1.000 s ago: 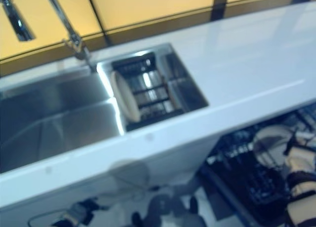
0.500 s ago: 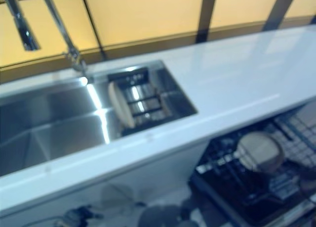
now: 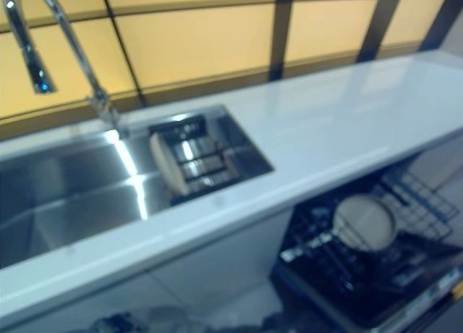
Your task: Take plates into dishwasher
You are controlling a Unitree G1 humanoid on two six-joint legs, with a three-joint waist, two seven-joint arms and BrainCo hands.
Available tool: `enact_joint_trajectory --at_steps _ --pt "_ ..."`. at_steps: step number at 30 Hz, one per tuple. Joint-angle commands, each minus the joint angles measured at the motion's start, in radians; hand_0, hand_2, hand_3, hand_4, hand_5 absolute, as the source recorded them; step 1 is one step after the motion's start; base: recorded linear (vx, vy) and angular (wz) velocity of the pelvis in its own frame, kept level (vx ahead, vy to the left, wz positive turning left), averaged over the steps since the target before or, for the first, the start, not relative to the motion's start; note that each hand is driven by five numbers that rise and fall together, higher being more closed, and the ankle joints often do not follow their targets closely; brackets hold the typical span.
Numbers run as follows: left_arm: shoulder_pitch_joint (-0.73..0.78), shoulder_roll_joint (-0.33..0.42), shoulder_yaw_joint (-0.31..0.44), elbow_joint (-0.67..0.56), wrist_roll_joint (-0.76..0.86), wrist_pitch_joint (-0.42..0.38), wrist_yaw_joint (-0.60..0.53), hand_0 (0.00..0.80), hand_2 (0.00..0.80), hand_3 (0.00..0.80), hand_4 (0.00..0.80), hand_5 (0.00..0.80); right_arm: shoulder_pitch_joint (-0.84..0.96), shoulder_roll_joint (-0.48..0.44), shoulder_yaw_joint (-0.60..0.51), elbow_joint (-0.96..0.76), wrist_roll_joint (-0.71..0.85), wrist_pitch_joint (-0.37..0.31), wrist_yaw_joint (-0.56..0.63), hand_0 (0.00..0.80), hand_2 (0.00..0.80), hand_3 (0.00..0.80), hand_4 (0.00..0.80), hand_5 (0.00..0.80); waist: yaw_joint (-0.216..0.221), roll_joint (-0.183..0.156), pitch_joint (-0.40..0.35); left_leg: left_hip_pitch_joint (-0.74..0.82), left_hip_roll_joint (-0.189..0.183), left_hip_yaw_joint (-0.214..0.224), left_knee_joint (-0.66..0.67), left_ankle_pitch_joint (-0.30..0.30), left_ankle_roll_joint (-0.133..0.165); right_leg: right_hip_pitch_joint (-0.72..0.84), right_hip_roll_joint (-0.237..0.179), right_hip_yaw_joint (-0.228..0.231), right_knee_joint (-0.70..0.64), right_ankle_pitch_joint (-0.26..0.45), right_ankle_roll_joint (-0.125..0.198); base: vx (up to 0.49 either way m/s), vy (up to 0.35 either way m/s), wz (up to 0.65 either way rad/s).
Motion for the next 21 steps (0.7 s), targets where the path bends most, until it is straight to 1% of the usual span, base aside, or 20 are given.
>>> enact_joint_trajectory --at_steps 1,2,3,5,6,7,10,11,14,15,17,18,19,21 --pt "-0.043 0.062 -0.049 0.028 -0.034 0.001 0.032 0.0 0.0 0.0 0.0 0.0 -0.245 -0.086 0.192 -0.076 -0.02 -0.034 -0.069 0.0 0.0 0.0 0.0 0.0 0.057 -0.093 0.005 0.035 -0.005 -0.05 0.004 -0.042 0.032 0.031 -0.02 -0.021 0.003 -0.031 0.059 0.012 -0.006 0.12" --pt "-0.042 0.065 -0.05 0.027 -0.036 0.002 0.031 0.0 0.0 0.0 0.0 0.0 -0.285 -0.089 0.228 -0.086 -0.025 -0.031 -0.068 0.0 0.0 0.0 0.0 0.0 0.062 -0.096 0.003 0.034 -0.006 -0.053 0.004 -0.041 0.032 0.033 -0.021 -0.027 0.003 -0.032 0.058 0.023 -0.004 0.15" --pt "-0.035 0.066 -0.048 0.028 -0.039 0.001 0.03 0.0 0.0 0.0 0.0 0.0 -0.392 -0.09 0.326 -0.095 -0.031 -0.037 -0.069 0.0 0.0 0.0 0.0 0.0 0.068 -0.096 0.0 0.031 -0.007 -0.059 0.004 -0.039 0.032 0.037 -0.023 -0.038 0.003 -0.035 0.057 0.028 -0.007 0.14" --pt "-0.024 0.068 -0.042 0.024 -0.042 0.001 0.028 0.0 0.0 0.0 0.0 0.0 -0.532 -0.082 0.451 -0.109 -0.053 -0.06 -0.066 0.0 0.0 0.0 0.0 0.0 0.081 -0.098 -0.005 0.026 -0.009 -0.071 0.004 -0.037 0.032 0.043 -0.027 -0.054 0.003 -0.039 0.057 0.025 -0.007 0.18" --pt "-0.021 0.068 -0.039 0.023 -0.044 0.005 0.025 0.0 0.0 0.0 0.0 0.0 -0.586 -0.077 0.504 -0.118 -0.074 -0.078 -0.066 0.0 0.0 0.0 0.0 0.0 0.088 -0.097 -0.007 0.023 -0.01 -0.076 0.004 -0.036 0.032 0.046 -0.028 -0.062 0.003 -0.041 0.056 0.017 -0.005 0.2" --pt "-0.016 0.067 -0.036 0.021 -0.042 0.005 0.023 0.0 0.0 0.0 0.0 0.0 -0.642 -0.069 0.556 -0.123 -0.097 -0.076 -0.055 0.0 0.0 0.0 0.0 0.0 0.091 -0.096 -0.008 0.02 -0.011 -0.081 0.004 -0.035 0.032 0.048 -0.03 -0.069 0.003 -0.042 0.056 0.023 -0.007 0.22" --pt "0.001 0.066 -0.031 0.017 -0.038 0.002 0.019 0.0 0.0 0.0 0.0 0.0 -0.793 -0.036 0.71 -0.153 -0.149 -0.104 -0.043 0.0 0.0 0.0 0.0 0.0 0.115 -0.095 -0.011 0.011 -0.015 -0.101 0.004 -0.03 0.034 0.057 -0.036 -0.096 0.003 -0.046 0.057 0.036 -0.001 0.25" --pt "0.008 0.069 -0.024 0.016 -0.037 0.0 0.012 0.0 0.0 0.0 0.0 0.0 -0.826 -0.025 0.745 -0.181 -0.167 -0.133 -0.055 0.0 0.0 0.0 0.0 0.0 0.125 -0.093 -0.012 0.007 -0.017 -0.108 0.004 -0.028 0.034 0.061 -0.038 -0.106 0.003 -0.048 0.057 0.042 0.009 0.28" --pt "0.015 0.066 -0.016 0.015 -0.039 -0.002 0.01 0.0 0.0 0.0 0.0 0.0 -0.865 -0.005 0.782 -0.22 -0.206 -0.176 -0.061 0.0 0.0 0.0 0.0 0.0 0.136 -0.089 -0.012 0.002 -0.02 -0.118 0.004 -0.025 0.035 0.066 -0.041 -0.121 0.003 -0.051 0.057 0.035 0.008 0.18" --pt "0.018 0.07 -0.01 0.012 -0.043 0.0 0.008 0.0 0.0 0.0 0.0 0.0 -0.881 0.005 0.796 -0.261 -0.244 -0.197 -0.06 0.0 0.0 0.0 0.0 0.0 0.146 -0.088 -0.008 -0.004 -0.023 -0.124 0.004 -0.023 0.036 0.07 -0.044 -0.132 0.003 -0.053 0.058 0.031 0.009 0.25" --pt "0.018 0.073 0.005 0.015 -0.04 0.001 0.002 0.0 0.0 0.0 0.0 0.0 -0.887 0.017 0.802 -0.306 -0.284 -0.231 -0.052 0.0 0.0 0.0 0.0 0.0 0.156 -0.086 -0.004 -0.01 -0.025 -0.13 0.004 -0.022 0.037 0.072 -0.047 -0.146 0.003 -0.056 0.059 0.019 0.009 0.19" --pt "0.018 0.074 0.008 0.015 -0.042 0.002 0.003 0.0 0.0 0.0 0.0 0.0 -0.886 0.018 0.802 -0.319 -0.291 -0.237 -0.049 0.0 0.0 0.0 0.0 0.0 0.157 -0.087 -0.004 -0.012 -0.026 -0.133 0.004 -0.021 0.037 0.073 -0.048 -0.149 0.003 -0.057 0.059 0.019 0.013 0.21" --pt "0.019 0.077 0.014 0.016 -0.047 0.004 0.003 0.0 0.0 0.0 0.0 0.0 -0.889 0.022 0.809 -0.351 -0.307 -0.264 -0.047 0.0 0.0 0.0 0.0 0.0 0.163 -0.087 -0.002 -0.017 -0.028 -0.139 0.004 -0.019 0.038 0.073 -0.049 -0.155 0.003 -0.058 0.059 0.025 0.019 0.26" --pt "0.023 0.08 0.028 0.014 -0.041 0.007 -0.003 0.0 0.0 0.0 0.0 0.0 -0.895 0.035 0.818 -0.395 -0.346 -0.295 -0.034 0.0 0.0 0.0 0.0 0.0 0.172 -0.087 0.002 -0.022 -0.031 -0.145 0.004 -0.017 0.038 0.077 -0.052 -0.164 0.003 -0.061 0.06 0.031 0.023 0.17"
